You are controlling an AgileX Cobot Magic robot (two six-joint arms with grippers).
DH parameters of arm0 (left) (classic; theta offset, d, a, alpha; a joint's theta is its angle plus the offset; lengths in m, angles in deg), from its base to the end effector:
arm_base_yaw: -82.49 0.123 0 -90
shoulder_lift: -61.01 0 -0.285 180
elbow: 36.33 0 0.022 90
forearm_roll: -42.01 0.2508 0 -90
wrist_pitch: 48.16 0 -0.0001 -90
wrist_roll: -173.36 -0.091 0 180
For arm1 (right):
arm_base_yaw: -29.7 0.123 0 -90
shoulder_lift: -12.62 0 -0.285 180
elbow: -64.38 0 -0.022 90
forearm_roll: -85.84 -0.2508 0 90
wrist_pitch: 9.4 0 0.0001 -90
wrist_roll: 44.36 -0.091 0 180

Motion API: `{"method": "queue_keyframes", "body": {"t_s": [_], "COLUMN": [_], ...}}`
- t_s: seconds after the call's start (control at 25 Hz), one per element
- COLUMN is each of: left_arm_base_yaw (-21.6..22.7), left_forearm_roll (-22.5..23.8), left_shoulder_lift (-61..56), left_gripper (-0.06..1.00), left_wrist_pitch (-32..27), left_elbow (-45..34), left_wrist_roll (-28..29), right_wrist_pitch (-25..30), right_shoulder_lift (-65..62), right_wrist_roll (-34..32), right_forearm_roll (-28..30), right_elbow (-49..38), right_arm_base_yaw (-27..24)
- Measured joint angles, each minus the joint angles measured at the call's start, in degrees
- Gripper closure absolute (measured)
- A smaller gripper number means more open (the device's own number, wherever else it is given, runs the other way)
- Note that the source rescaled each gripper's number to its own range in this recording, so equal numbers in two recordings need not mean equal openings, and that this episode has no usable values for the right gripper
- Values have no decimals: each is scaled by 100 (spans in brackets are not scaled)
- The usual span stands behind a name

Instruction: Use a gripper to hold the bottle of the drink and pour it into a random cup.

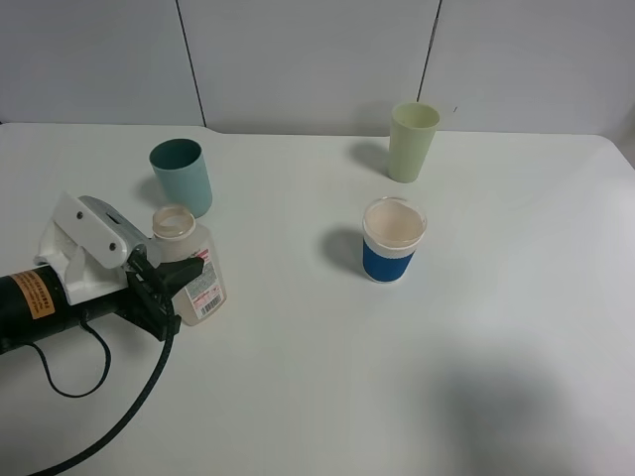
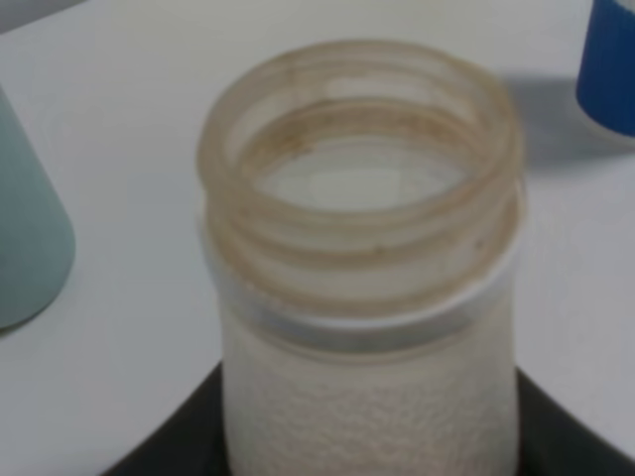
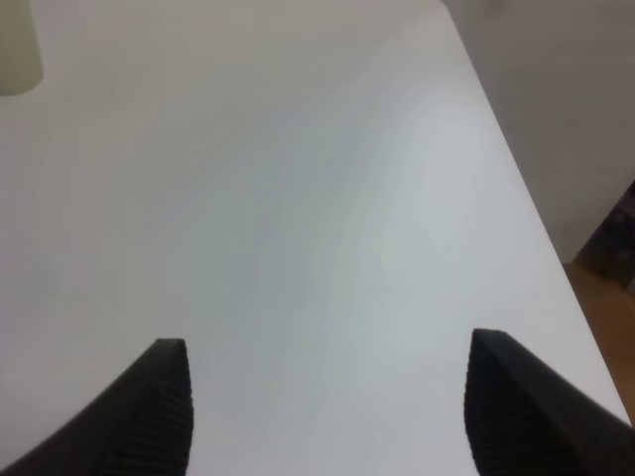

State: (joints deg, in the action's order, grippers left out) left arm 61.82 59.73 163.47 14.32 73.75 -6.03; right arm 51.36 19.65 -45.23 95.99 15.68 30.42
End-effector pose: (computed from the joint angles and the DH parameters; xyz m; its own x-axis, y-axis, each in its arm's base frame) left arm 0.1769 -0.0930 0.1240 -0.2551 0.2357 -0.9378 0.6158 0.7873 0.0304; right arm -0.0071 -0.0141 0.2776 -0.4479 -0.0768 -0.8908 0.0937 0.9868 -0.1321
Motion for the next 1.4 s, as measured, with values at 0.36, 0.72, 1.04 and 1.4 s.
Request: {"method": "queue_keyframes", "body": {"t_s": [0.36,0.72,1.04,1.4], "left_arm_base_yaw": [0,0,0,0], "left_forearm_roll": [-5,16,183,408], "left_shoulder_lift": [0,-11,-704,-1820], "left_gripper": [37,-5,-5,-5], "left_wrist_pitch": [15,52,2,-967], "left_elbow": [0,0,-10,-25], "left_wrist_roll": [-21,-61,-61,477], "right_wrist_pitch": [0,0,0,0], "right_shoulder_lift": [0,0,0,0], "right_wrist_roll": [0,0,0,0], "right_forearm_roll": [0,0,0,0], "right_elbow": [0,0,0,0], "right_arm_base_yaw": [0,0,0,0]}}
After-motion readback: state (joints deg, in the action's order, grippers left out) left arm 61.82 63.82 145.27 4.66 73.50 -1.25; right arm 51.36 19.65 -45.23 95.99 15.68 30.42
